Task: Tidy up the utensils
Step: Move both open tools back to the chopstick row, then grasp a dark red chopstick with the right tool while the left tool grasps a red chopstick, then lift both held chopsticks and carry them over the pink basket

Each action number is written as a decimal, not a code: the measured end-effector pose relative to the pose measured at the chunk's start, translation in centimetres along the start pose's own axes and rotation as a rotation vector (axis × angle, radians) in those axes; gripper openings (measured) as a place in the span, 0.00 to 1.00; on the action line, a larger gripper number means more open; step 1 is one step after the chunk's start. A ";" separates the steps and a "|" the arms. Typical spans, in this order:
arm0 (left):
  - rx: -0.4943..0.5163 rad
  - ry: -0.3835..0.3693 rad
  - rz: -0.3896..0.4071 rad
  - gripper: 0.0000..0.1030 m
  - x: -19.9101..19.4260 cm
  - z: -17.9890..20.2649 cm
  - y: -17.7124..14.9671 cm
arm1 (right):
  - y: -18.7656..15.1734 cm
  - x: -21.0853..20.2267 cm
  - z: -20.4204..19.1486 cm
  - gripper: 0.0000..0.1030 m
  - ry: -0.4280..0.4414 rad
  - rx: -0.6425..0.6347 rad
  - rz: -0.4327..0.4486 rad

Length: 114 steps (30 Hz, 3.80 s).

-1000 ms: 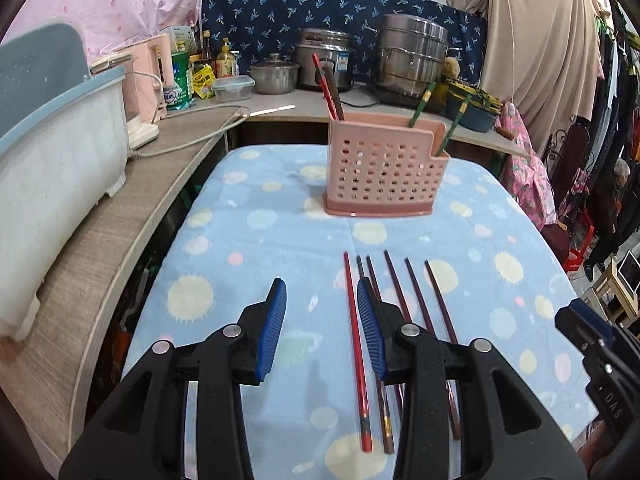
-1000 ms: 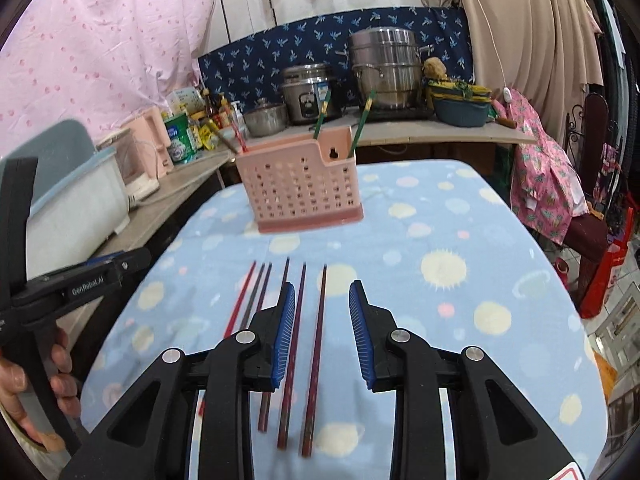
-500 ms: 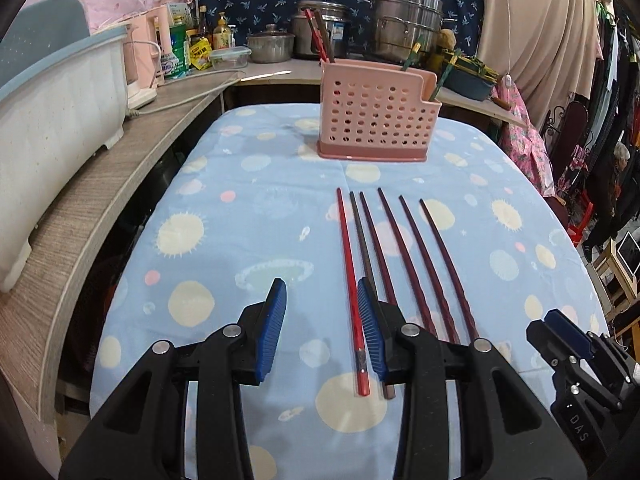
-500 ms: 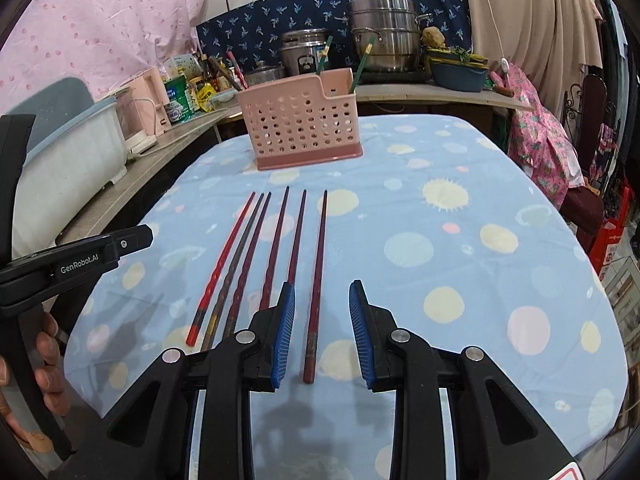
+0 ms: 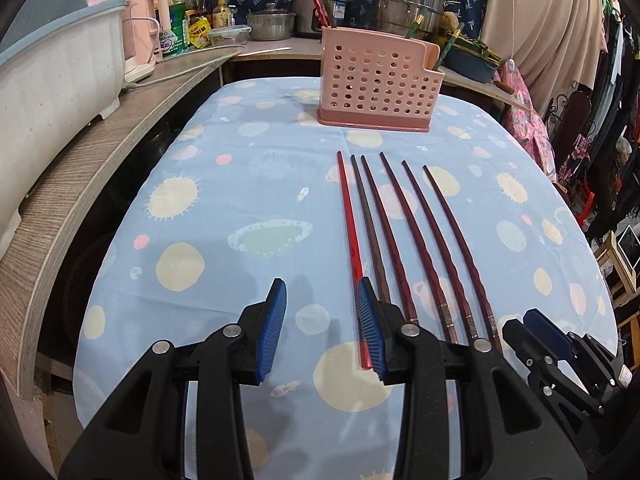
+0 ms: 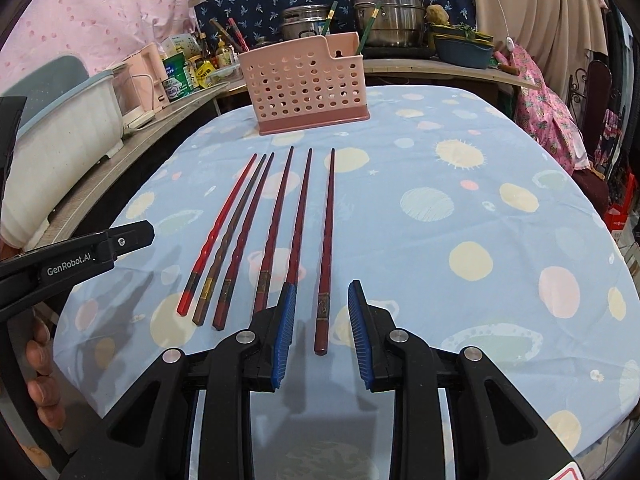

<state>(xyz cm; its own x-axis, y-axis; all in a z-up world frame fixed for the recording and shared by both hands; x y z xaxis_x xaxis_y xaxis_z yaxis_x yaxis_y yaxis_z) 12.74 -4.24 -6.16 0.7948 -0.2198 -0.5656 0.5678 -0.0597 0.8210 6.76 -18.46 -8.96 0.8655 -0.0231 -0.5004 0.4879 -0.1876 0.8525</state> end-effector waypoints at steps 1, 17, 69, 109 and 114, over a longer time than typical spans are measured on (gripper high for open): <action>0.000 0.000 -0.003 0.34 0.1 0.0 -0.1 | -0.2 0.2 0.0 0.25 -0.001 0.002 -0.005; -0.025 -0.010 -0.062 0.35 0.9 -0.6 -2.1 | -1.7 1.7 -0.1 0.11 0.002 0.013 -0.043; -0.001 -0.056 -0.096 0.12 2.7 1.6 -4.2 | -2.3 0.8 0.0 0.16 0.024 0.041 -0.037; -0.058 -0.108 0.187 0.07 -3.9 -0.1 14.7 | 18.9 -5.9 2.9 0.07 0.033 0.096 0.325; -0.057 -0.101 0.226 0.07 -3.4 0.1 18.1 | 21.4 -5.1 2.7 0.07 0.047 0.100 0.349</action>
<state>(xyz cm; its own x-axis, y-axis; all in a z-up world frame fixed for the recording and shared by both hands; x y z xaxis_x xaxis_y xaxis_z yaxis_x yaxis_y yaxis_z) 20.29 -4.69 10.59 0.8793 -0.3173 -0.3551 0.3912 0.0560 0.9186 12.49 -25.03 11.40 0.9833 -0.0585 -0.1723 0.1504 -0.2714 0.9506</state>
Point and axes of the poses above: each gripper's, at about its wrist camera, not at the fingertips, and x roughly the way its jaws point, z to its right, y to its top, the point moved 8 cm from there along x, roughly the way its jaws point, and after that the axes turned 15 degrees about z, right-handed, at the moved point
